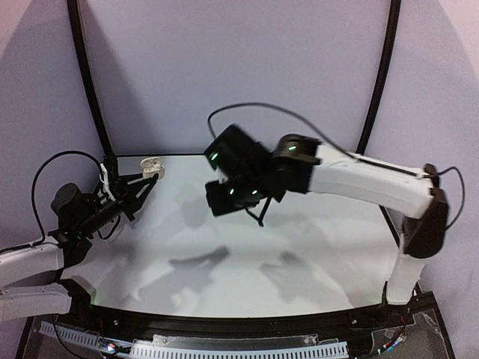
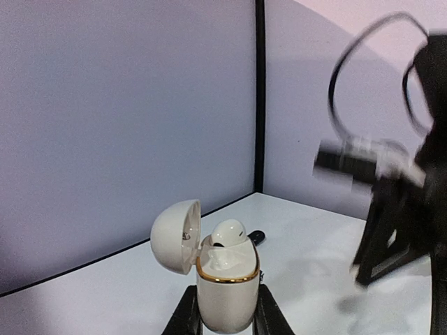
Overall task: Insert the wireless bluetooth earbuds into the charging case
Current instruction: Insert the left earbud into the left side groove of the charging case.
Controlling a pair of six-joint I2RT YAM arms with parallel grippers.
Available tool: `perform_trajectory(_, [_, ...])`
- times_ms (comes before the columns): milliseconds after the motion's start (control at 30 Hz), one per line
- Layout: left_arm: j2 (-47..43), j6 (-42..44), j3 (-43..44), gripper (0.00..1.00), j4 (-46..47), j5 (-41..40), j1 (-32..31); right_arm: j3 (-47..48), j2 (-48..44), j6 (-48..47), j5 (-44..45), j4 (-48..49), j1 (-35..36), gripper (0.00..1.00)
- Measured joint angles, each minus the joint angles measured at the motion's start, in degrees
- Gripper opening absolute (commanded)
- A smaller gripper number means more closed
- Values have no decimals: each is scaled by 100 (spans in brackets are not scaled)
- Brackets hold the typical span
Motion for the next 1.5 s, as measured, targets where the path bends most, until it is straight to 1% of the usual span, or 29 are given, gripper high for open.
perform_trajectory(67, [153,17,0,1,140,63,-81,-356,-813,-415,280,920,35,0])
perform_trajectory(133, [398,57,2,1,400,155,-201,-1001,-1751,-1029,555,2330,153,0])
perform_trajectory(200, [682,98,9,1,699,225,-356,-1502,-2315,-1663,713,3650,286,0])
perform_trajectory(267, [1027,149,83,1,1038,271,-487,-1740,-2465,-2118,758,4498,354,0])
perform_trajectory(300, [1178,190,136,1,1187,286,-636,-1814,-2415,-2470,756,5123,398,0])
perform_trajectory(400, [1515,323,262,1,1622,289,-857,-1751,-2068,-3040,695,5781,455,0])
perform_trajectory(433, [1698,398,337,1,1891,286,-957,-1633,-1770,-3340,664,5991,468,0])
perform_trajectory(467, [1744,413,356,1,1963,284,-984,-1622,-1716,-3394,660,6022,470,0])
perform_trajectory(567, [1956,586,358,1,2557,214,-1091,-1676,-1384,-3797,525,6319,514,0])
perform_trajectory(633, [2061,774,348,1,2911,109,-1132,-1906,-1364,-3998,439,6671,535,0])
perform_trajectory(733, [2135,986,256,1,3180,-37,-1156,-2070,-1366,-4192,341,7119,533,0])
perform_trajectory(933, [2297,1119,33,1,3270,-245,-1180,-2079,-1364,-4229,140,7375,529,0])
perform_trajectory(1200, [2369,1294,-227,1,3289,-439,-1241,-2441,-1287,-3845,-372,7827,341,0])
perform_trajectory(1500, [2367,1235,-229,1,3300,-699,-1241,-2603,-1084,-3495,-562,7971,310,0])
